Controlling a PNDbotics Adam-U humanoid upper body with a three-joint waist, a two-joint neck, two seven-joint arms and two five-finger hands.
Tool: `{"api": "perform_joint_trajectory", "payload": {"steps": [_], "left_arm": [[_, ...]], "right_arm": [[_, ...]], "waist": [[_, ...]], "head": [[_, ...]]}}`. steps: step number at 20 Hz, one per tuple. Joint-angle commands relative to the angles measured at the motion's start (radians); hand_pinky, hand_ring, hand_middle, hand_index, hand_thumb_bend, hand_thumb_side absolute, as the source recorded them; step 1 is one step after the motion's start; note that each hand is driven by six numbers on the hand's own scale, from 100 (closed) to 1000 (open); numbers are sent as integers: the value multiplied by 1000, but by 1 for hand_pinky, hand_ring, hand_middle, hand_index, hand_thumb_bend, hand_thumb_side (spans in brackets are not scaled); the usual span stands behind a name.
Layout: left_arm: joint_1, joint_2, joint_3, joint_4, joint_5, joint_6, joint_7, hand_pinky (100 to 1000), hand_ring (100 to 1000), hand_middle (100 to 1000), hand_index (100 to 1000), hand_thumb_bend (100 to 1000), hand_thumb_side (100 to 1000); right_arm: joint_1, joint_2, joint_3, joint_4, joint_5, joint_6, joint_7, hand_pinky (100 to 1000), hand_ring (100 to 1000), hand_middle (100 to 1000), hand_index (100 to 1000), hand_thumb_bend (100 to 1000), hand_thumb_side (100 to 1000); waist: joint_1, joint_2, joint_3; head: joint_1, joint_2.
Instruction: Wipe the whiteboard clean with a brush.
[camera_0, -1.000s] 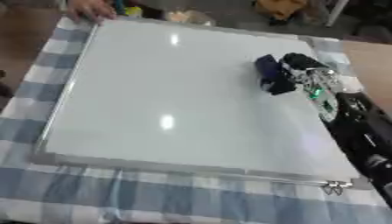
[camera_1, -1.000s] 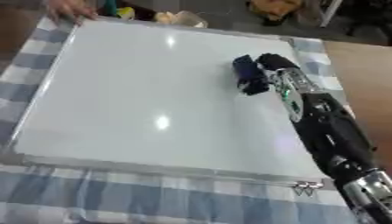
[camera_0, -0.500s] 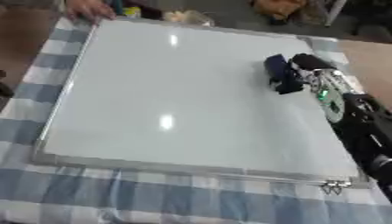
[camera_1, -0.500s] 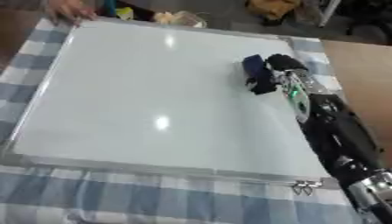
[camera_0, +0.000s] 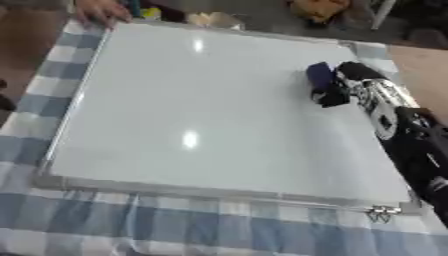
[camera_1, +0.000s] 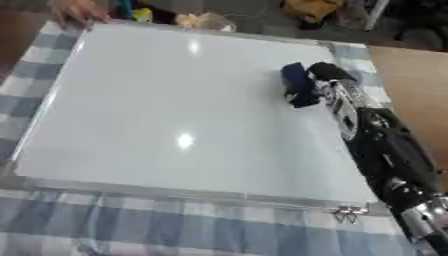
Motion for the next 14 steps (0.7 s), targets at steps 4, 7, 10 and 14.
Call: {"api": "perform_joint_trajectory", "payload": {"steps": [4, 7, 10, 14], "left_arm": [[-9, 20, 13, -22, -1, -3, 0, 553, 483, 558, 684, 671, 949], [-9, 20, 13, -22, -1, -3, -1, 553, 483, 558, 684, 672, 949], [-9, 20, 13, -21, -2, -2, -1, 553, 482, 558, 684, 672, 949], [-8, 19, 13, -22, -2, -3, -1, 553, 482, 558, 684, 672, 949]], "right_arm": [[4, -42, -16, 27, -18, 26, -9, 601, 581, 527, 413, 118, 521], [5, -44, -17, 31, -23, 32, -13, 600, 582, 528, 417, 118, 521], [6, -45, -17, 33, -26, 35, -16, 600, 581, 527, 419, 117, 522], [5, -44, -16, 33, -27, 35, -18, 599, 581, 527, 426, 117, 523]], "waist": [[6, -11, -2], [6, -11, -2], [6, -11, 0], [6, -10, 5]], "head": [[4, -2], [5, -2], [6, -2], [6, -3]]}}
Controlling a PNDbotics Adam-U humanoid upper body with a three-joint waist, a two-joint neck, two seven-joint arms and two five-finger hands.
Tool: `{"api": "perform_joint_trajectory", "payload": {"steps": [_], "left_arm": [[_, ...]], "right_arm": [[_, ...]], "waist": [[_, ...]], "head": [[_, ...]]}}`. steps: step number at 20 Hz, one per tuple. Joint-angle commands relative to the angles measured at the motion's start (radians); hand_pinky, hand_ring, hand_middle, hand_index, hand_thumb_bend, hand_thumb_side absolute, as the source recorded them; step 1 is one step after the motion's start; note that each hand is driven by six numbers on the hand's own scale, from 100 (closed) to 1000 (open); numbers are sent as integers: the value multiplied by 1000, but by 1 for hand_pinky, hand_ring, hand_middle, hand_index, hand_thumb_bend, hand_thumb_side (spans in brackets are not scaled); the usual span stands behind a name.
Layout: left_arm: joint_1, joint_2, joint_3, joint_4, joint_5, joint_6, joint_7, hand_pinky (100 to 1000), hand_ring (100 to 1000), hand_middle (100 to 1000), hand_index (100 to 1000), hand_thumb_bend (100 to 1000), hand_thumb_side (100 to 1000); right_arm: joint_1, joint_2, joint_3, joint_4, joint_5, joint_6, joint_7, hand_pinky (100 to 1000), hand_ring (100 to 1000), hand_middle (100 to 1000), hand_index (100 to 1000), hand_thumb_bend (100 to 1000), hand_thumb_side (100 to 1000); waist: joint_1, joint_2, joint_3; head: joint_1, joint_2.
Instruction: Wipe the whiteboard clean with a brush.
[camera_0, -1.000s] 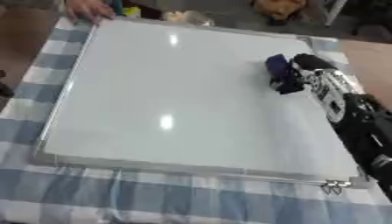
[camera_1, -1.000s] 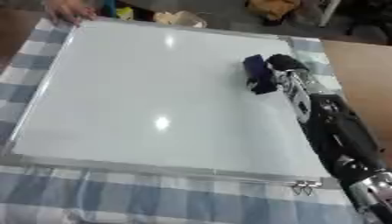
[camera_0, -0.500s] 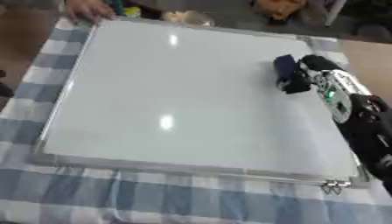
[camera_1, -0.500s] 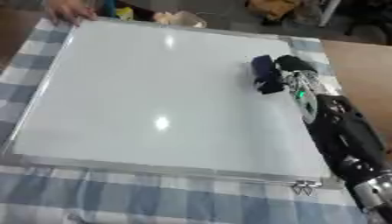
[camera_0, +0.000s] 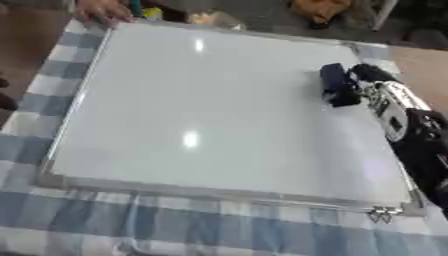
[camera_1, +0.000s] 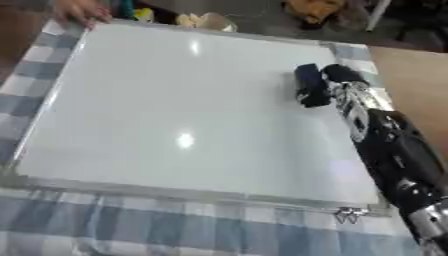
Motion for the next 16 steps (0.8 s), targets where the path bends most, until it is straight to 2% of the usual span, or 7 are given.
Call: {"api": "perform_joint_trajectory", "payload": {"steps": [1, 12, 13, 16], "left_arm": [[-9, 20, 13, -22, -2, -3, -1, 553, 481, 558, 683, 673, 949], [-12, 19, 12, -23, -1, -3, -2, 553, 480, 557, 683, 673, 948], [-12, 19, 12, -23, -1, -3, -2, 553, 480, 557, 683, 674, 950], [-12, 19, 12, -22, 0, -3, -2, 553, 480, 557, 683, 673, 948]], "right_arm": [[-2, -28, -3, 13, -3, 4, 2, 599, 581, 527, 426, 118, 524], [-20, -7, 23, -12, 12, -26, 16, 602, 581, 527, 429, 113, 518], [-21, -5, 26, -16, 15, -29, 19, 602, 581, 527, 429, 134, 537], [-24, 1, 33, -28, 22, -39, 28, 602, 581, 527, 429, 114, 519]], "waist": [[8, -10, 3], [8, -11, 15], [8, -11, 15], [8, -12, 17]], "head": [[1, -3], [-2, -5], [-2, -5], [-3, -6]]}}
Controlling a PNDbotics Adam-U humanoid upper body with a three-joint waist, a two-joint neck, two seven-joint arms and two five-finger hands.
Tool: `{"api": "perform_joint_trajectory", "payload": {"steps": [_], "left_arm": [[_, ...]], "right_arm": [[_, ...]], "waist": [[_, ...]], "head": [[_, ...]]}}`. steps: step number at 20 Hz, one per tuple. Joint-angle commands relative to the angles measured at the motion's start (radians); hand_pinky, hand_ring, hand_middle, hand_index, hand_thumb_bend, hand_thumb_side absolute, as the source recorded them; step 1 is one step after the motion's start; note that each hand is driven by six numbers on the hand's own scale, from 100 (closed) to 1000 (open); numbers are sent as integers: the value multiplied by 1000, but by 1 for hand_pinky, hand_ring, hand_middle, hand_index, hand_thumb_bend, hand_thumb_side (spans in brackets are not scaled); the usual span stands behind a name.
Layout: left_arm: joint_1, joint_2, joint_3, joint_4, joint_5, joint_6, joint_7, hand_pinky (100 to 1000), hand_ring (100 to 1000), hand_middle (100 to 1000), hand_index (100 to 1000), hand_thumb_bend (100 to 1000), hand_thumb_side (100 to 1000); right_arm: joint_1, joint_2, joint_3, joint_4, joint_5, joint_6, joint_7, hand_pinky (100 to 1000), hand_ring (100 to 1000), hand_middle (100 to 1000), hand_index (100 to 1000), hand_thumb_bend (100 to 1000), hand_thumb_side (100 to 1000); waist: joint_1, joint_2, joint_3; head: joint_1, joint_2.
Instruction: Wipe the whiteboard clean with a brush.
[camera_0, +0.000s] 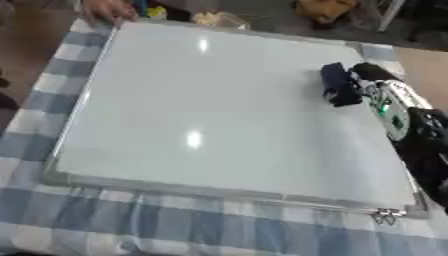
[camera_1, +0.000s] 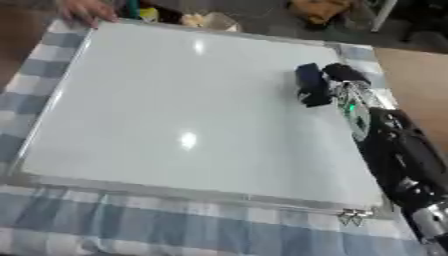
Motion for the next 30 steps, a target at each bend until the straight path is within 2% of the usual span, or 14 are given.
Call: {"api": "perform_joint_trajectory", "payload": {"steps": [1, 5, 12, 17, 23, 30], "left_arm": [[-12, 19, 12, -22, 0, -3, -2, 553, 479, 557, 683, 674, 948], [-18, 19, 10, -24, 0, -3, -4, 553, 478, 557, 683, 674, 948], [-32, 20, 7, -28, 0, -5, -7, 553, 477, 556, 682, 676, 947], [-35, 20, 7, -29, 0, -6, -7, 553, 476, 556, 682, 677, 947], [-35, 20, 8, -29, 1, -7, -6, 553, 475, 555, 682, 677, 946], [-31, 19, 9, -27, 1, -7, -6, 553, 474, 555, 682, 679, 946]], "right_arm": [[-13, 1, 11, -21, 11, -12, 11, 604, 582, 528, 430, 114, 520], [-27, 12, 26, -44, 22, -29, 20, 602, 581, 528, 430, 105, 519], [-35, 17, 21, -40, 24, -26, 11, 597, 579, 526, 429, 103, 523], [-38, 19, 24, -40, 20, -31, 2, 593, 577, 525, 428, 102, 523], [-37, 16, 24, -42, 23, -29, -4, 594, 578, 525, 428, 102, 521], [-20, 8, 13, -19, 21, -16, 0, 601, 581, 527, 429, 106, 522]], "waist": [[8, -12, 2], [7, -8, 11], [6, 10, 48], [9, 18, 66], [14, 20, 65], [18, 16, 45]], "head": [[-4, -6], [-11, -14], [-27, -34], [-31, -36], [-30, -34], [-26, -30]]}}
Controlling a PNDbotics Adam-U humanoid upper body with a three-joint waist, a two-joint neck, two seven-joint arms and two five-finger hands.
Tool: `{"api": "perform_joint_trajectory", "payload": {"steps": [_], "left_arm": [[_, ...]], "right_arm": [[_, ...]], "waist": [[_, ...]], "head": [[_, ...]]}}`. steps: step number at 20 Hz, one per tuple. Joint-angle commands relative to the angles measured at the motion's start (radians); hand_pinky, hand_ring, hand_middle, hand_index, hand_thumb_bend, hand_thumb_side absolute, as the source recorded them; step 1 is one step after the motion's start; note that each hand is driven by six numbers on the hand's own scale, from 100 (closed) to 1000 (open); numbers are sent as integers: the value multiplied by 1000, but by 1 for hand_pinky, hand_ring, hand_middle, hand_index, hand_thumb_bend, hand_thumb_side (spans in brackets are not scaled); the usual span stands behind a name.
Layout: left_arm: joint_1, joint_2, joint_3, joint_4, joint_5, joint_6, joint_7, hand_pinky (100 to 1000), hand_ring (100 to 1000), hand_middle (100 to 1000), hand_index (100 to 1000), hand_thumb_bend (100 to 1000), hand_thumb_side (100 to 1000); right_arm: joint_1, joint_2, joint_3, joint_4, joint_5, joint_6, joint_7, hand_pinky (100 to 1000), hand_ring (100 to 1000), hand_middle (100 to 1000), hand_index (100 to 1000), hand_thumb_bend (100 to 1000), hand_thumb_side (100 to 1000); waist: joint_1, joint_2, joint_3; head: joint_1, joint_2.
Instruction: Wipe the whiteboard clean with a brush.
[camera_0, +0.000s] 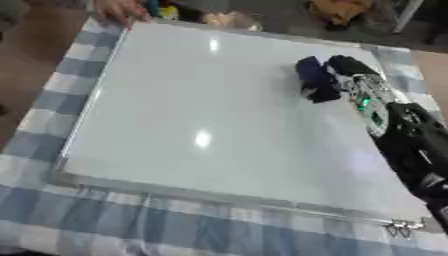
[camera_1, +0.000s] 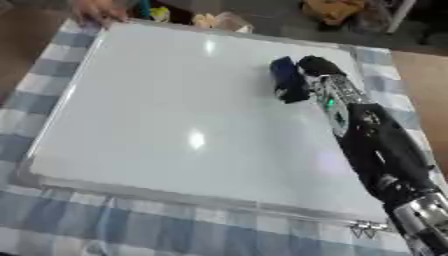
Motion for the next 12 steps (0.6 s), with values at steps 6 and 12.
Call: {"api": "perform_joint_trajectory", "payload": {"steps": [6, 12], "left_arm": [[-9, 19, 10, -16, 1, -3, 0, 553, 473, 554, 682, 678, 945], [-8, 19, 10, -16, 2, -3, -1, 553, 472, 554, 682, 680, 945]], "right_arm": [[29, -25, -13, 41, -3, 19, 10, 603, 581, 527, 429, 102, 520], [38, -32, -23, 53, -11, 34, 1, 600, 580, 526, 429, 100, 517]], "waist": [[14, -16, -22], [15, -18, -32]], "head": [[2, -4], [4, -5]]}}
